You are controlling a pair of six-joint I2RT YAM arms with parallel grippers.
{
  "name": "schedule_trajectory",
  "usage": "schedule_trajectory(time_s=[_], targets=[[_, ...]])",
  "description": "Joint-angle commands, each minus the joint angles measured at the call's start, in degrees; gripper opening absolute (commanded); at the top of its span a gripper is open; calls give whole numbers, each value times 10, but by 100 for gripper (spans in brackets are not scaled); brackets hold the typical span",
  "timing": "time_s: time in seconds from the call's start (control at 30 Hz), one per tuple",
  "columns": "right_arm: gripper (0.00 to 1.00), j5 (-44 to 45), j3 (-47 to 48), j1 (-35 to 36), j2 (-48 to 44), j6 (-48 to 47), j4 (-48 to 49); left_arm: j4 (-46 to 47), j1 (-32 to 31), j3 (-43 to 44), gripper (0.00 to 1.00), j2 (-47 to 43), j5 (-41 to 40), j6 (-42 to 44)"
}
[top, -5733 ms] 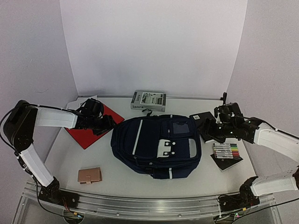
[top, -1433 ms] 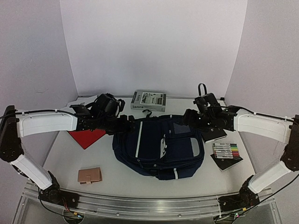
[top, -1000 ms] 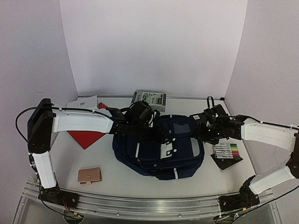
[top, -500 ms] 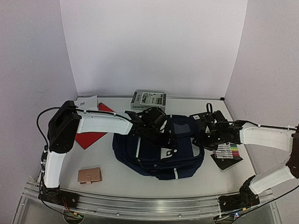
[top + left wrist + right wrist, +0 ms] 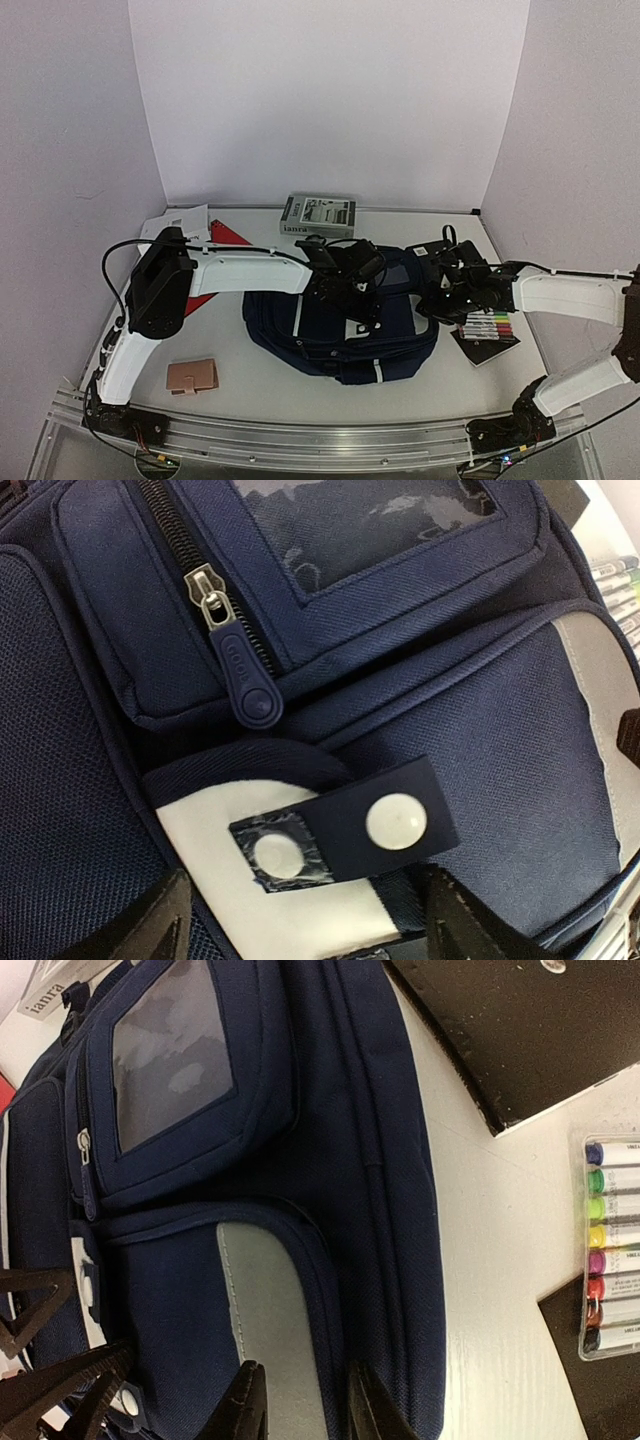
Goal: Pack the student bag
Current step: Adjust the student bag at the center of the board.
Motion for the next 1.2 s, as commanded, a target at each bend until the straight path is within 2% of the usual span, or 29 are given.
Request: schedule_trajectory(time_s=[0.0, 0.37, 0.53, 0.77, 1.03, 1.17], targets=[[24, 7, -1, 2, -6, 5, 19, -48, 1, 9, 70, -14, -68, -5], [18, 12, -3, 2, -8, 7, 19, -89, 1, -26, 47, -63, -144, -29], [17, 19, 3, 1, -12, 7, 19, -100, 1, -45, 33, -91, -185, -35], [16, 0, 21, 2, -40, -2, 19, -121, 7, -61, 22, -113, -218, -42], [23, -53, 47, 23, -33, -4, 33, -120, 32, -95, 12, -137, -217, -48], [32, -58, 47, 40, 0, 14, 56, -107, 44, -116, 7, -154, -207, -49]])
